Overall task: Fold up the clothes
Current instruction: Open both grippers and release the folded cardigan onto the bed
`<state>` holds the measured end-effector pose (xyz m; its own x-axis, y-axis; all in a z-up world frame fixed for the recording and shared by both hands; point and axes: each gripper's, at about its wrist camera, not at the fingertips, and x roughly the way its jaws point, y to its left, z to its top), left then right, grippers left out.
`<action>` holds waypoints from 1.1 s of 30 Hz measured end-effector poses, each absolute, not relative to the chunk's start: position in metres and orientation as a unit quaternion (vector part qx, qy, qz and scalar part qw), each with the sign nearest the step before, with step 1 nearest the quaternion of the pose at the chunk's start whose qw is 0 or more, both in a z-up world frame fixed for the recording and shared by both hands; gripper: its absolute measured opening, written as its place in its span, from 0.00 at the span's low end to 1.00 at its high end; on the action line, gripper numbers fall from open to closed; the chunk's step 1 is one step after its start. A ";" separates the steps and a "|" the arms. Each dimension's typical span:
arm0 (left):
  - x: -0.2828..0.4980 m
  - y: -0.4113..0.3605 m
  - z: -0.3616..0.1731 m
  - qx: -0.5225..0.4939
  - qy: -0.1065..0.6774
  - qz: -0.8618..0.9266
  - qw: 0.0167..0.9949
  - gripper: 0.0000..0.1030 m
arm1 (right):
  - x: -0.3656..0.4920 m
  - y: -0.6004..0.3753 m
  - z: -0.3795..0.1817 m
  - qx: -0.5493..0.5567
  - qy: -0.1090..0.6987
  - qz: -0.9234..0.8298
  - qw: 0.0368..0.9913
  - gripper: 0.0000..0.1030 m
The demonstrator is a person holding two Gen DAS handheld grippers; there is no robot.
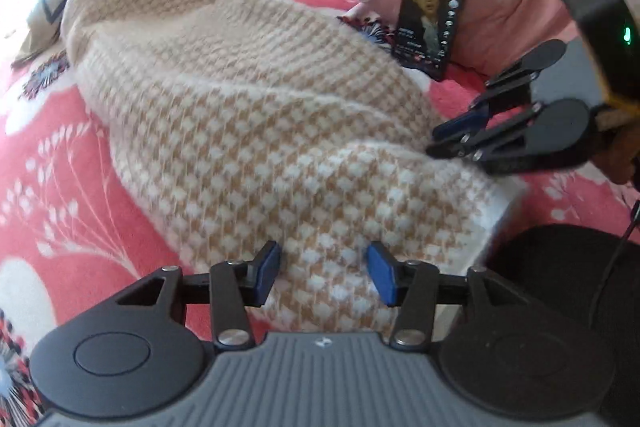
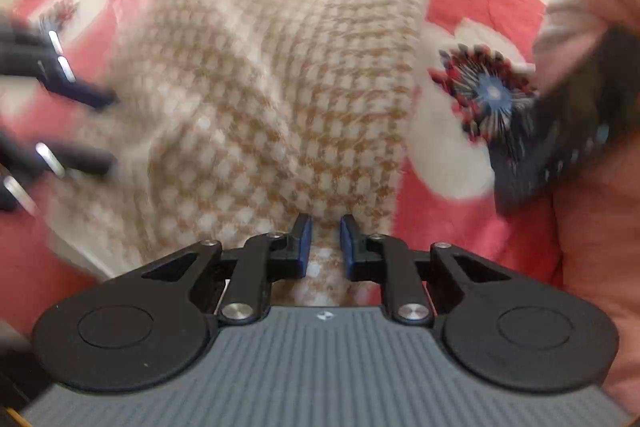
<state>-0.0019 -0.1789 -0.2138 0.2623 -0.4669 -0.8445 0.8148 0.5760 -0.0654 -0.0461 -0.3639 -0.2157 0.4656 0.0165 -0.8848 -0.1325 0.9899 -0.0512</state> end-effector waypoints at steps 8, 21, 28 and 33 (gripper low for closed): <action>0.001 -0.173 -0.218 0.180 0.451 -0.413 0.770 0.50 | 0.034 -0.358 -0.142 -0.047 0.423 0.056 0.903 0.13; -0.005 -0.156 -0.224 0.151 0.452 -0.416 0.774 0.52 | 0.117 -0.381 -0.153 -0.083 0.396 -0.025 0.914 0.09; -0.008 -0.152 -0.228 0.138 0.456 -0.414 0.776 0.53 | 0.192 -0.426 -0.231 0.004 0.449 -0.045 0.892 0.00; -0.010 -0.147 -0.232 0.118 0.461 -0.410 0.778 0.54 | 0.186 -0.419 -0.183 0.005 0.437 -0.028 0.899 0.03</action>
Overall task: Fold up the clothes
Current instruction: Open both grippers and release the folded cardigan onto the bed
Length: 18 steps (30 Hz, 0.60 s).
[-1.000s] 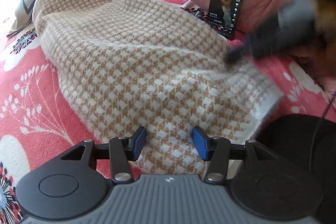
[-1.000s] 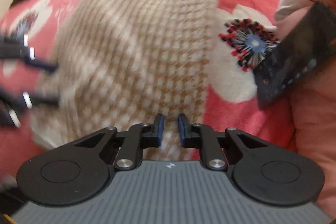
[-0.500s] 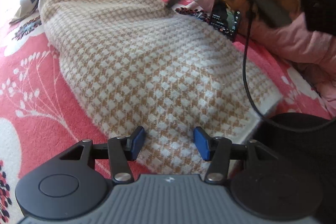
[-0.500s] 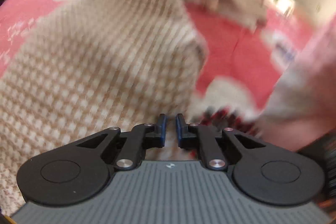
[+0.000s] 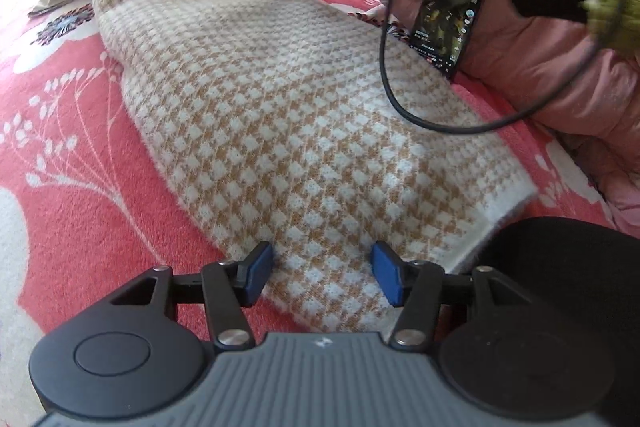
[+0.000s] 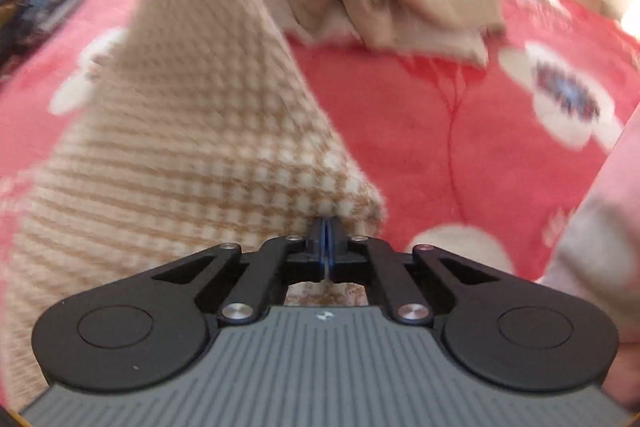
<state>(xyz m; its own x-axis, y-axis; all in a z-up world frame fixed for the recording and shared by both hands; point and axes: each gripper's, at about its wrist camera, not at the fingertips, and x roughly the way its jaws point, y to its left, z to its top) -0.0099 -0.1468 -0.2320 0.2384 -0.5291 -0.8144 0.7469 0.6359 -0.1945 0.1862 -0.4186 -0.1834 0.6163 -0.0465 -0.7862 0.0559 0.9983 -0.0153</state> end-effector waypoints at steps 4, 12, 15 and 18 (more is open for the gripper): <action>-0.011 -0.143 -0.235 0.101 0.467 -0.406 0.779 0.54 | 0.195 -0.403 -0.158 0.055 0.399 0.032 0.915 0.04; -0.014 -0.141 -0.238 0.084 0.469 -0.393 0.786 0.54 | 0.317 -0.394 -0.164 0.193 0.331 0.075 0.921 0.03; -0.012 -0.141 -0.238 0.083 0.471 -0.396 0.784 0.54 | 0.375 -0.396 -0.203 0.176 0.386 0.014 0.906 0.00; -0.010 -0.140 -0.239 0.079 0.473 -0.400 0.781 0.54 | 0.399 -0.389 -0.243 0.141 0.429 -0.035 0.892 0.00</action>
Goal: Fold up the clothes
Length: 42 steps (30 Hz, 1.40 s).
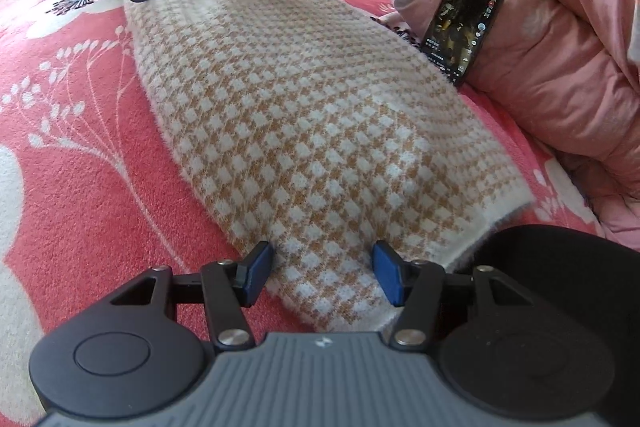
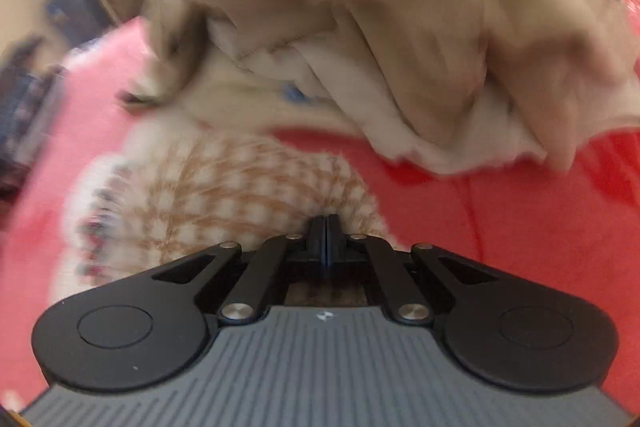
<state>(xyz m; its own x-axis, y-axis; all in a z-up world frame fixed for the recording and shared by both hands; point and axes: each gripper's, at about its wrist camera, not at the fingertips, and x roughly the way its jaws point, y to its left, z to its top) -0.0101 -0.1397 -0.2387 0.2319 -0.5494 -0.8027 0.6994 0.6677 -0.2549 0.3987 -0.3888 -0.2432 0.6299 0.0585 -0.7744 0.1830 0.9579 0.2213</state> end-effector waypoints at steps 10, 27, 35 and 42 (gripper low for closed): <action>-0.008 -0.133 -0.240 0.056 0.483 -0.405 0.774 0.54 | 0.358 -0.382 -0.154 0.147 0.354 0.054 0.922 0.04; -0.016 -0.133 -0.240 0.055 0.475 -0.405 0.779 0.55 | 0.336 -0.361 -0.114 0.120 0.450 0.234 0.854 0.05; -0.021 -0.139 -0.235 0.078 0.469 -0.399 0.784 0.55 | 0.228 -0.311 -0.222 -0.051 0.554 0.223 0.801 0.02; -0.022 -0.146 -0.227 0.096 0.477 -0.389 0.782 0.55 | 0.140 -0.364 -0.140 0.053 0.512 0.178 0.839 0.06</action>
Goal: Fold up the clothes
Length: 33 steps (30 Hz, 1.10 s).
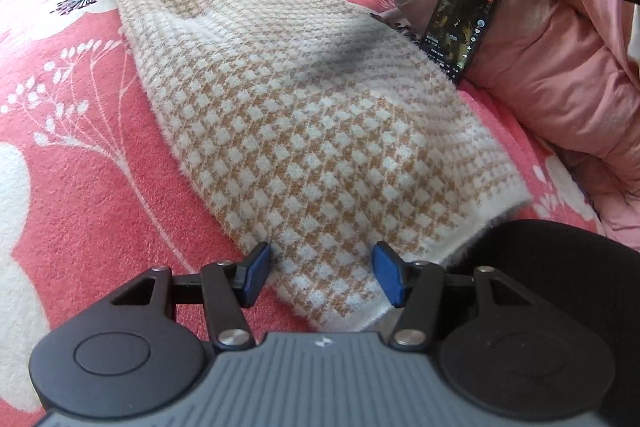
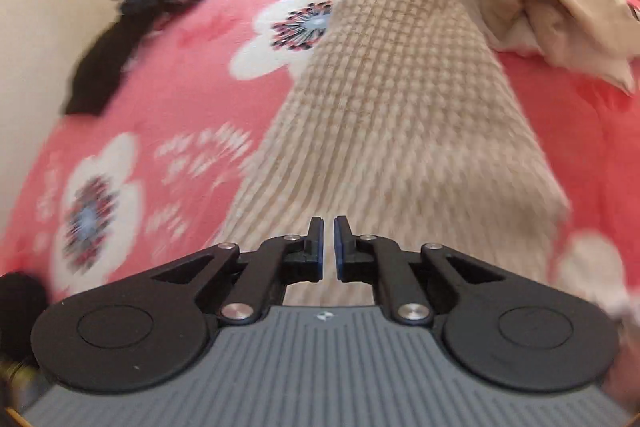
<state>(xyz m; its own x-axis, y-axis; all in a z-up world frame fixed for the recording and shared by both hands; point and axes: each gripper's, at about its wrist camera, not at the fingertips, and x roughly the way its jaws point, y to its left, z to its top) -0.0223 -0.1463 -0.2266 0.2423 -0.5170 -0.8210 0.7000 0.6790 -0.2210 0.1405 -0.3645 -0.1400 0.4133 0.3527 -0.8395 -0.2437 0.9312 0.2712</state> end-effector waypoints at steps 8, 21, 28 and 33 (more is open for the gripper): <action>-0.027 -0.162 -0.220 0.149 0.468 -0.383 0.782 0.56 | 0.032 -0.366 -0.222 0.079 0.570 0.144 0.805 0.09; -0.053 -0.208 -0.213 0.241 0.462 -0.373 0.768 0.55 | -0.049 -0.388 -0.216 0.094 0.584 0.120 0.797 0.11; -0.059 -0.205 -0.202 0.264 0.474 -0.366 0.756 0.54 | -0.057 -0.397 -0.209 0.120 0.562 0.135 0.807 0.11; -0.072 -0.201 -0.216 0.291 0.493 -0.356 0.739 0.54 | -0.061 -0.399 -0.203 0.086 0.563 0.145 0.809 0.13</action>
<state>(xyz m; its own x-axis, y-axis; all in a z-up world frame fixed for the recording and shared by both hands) -0.0723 -0.2011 -0.2157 0.2601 -0.2394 -0.9354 0.8127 0.5774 0.0781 -0.0606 -0.3988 -0.2027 0.3230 0.3317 -0.8863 -0.1378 0.9431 0.3028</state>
